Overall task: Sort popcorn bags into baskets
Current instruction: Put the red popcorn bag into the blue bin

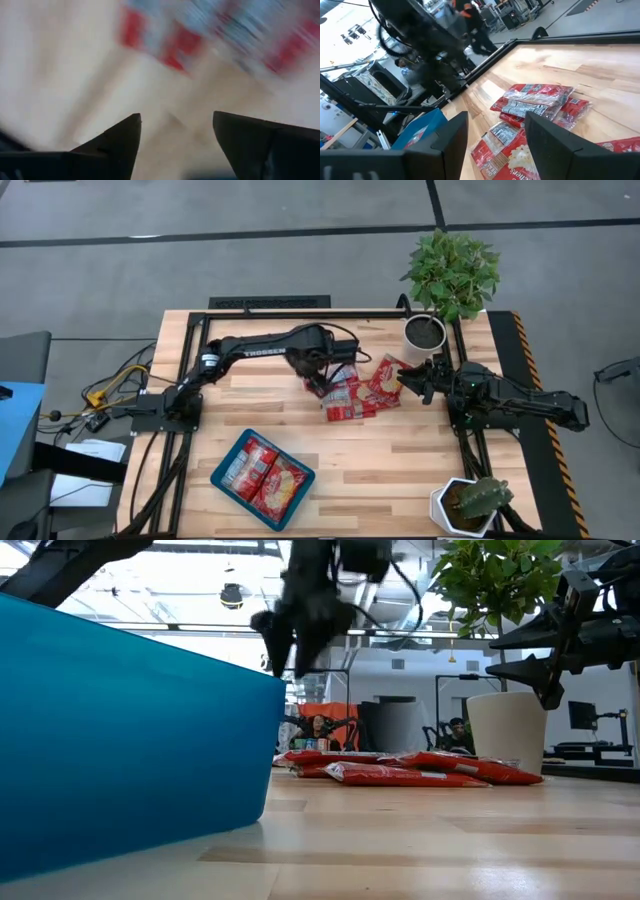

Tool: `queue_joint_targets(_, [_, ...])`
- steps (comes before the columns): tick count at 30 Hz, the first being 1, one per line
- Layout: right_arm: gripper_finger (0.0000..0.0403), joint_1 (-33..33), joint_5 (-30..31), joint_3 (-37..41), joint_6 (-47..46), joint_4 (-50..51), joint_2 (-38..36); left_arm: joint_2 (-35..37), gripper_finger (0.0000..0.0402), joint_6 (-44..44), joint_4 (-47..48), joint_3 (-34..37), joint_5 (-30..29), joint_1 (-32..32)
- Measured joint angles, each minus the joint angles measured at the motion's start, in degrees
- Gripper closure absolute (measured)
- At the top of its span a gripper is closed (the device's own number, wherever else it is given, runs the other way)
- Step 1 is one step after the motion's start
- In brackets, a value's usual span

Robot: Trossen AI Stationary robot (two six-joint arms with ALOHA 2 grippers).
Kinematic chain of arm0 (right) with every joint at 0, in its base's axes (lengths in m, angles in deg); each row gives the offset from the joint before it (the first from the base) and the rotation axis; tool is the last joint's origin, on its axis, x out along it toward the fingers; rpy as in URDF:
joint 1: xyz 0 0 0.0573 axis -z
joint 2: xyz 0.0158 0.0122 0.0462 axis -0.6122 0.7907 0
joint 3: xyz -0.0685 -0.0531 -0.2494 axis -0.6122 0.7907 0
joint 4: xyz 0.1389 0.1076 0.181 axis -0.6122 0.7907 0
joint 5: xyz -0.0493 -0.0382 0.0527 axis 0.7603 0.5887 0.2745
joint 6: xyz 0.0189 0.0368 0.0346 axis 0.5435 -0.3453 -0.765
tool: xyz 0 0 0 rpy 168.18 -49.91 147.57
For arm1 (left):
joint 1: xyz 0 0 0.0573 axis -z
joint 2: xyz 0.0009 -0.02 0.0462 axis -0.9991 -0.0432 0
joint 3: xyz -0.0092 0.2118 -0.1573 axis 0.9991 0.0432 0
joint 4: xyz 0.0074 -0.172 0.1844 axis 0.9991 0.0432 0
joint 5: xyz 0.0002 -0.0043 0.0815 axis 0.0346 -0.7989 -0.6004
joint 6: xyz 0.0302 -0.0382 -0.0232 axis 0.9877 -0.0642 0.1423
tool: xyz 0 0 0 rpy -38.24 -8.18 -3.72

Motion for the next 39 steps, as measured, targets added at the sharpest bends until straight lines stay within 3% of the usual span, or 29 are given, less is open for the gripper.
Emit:
queue_joint_targets(2, [0.0187, 0.0, 0.0, 0.0, 0.7, 0.0, 0.0, 2.8, 0.0154, -0.9, -0.4, 0.0, 7.4, 0.8])
queue_joint_targets(5, [0.0189, 0.0, 0.0, 0.0, 1.4, 0.0, 0.0, 8.9, 0.0150, -3.5, -0.2, 0.0, 10.1, 3.2])
queue_joint_targets(7, [0.0188, 0.1, 0.1, 0.0, 1.4, 0.0, 0.0, 13.1, 0.0150, -6.4, 0.7, 0.0, 6.4, 5.4])
queue_joint_targets(11, [0.0185, 0.1, 0.1, 0.0, 1.4, 0.0, 0.0, 22.0, 0.0149, -17.6, 0.2, 3.8, -6.6, 9.6])
queue_joint_targets(17, [0.0185, 0.1, 0.1, 0.0, 1.4, 0.0, 0.0, 33.7, 0.0118, -35.4, -4.6, 22.1, -18.2, 13.0])
queue_joint_targets(21, [0.0189, 0.1, 0.1, 0.0, 1.4, 0.0, 0.0, 41.3, 0.0093, -36.8, -20.7, 38.5, -16.6, 13.7])
queue_joint_targets(25, [0.0192, 0.1, 0.1, 0.0, 1.4, 0.0, 0.0, 51.1, 0.0085, -34.6, -49.6, 57.5, -11.9, 13.7])
queue_joint_targets(29, [0.0193, 0.1, 0.2, 0.0, 1.4, 0.0, 0.0, 58.4, 0.0083, -34.6, -73.8, 72.8, -13.8, 11.7])
queue_joint_targets(34, [0.0191, 0.1, 0.2, 0.0, 1.4, 0.0, 0.0, 63.1, 0.0083, -32.7, -94.9, 83.6, -15.8, 8.8])
queue_joint_targets(39, [0.0196, 0.1, 0.2, 0.0, 1.4, 0.0, 0.0, 63.6, 0.0083, -32.2, -100.5, 86.0, -16.8, 6.4])
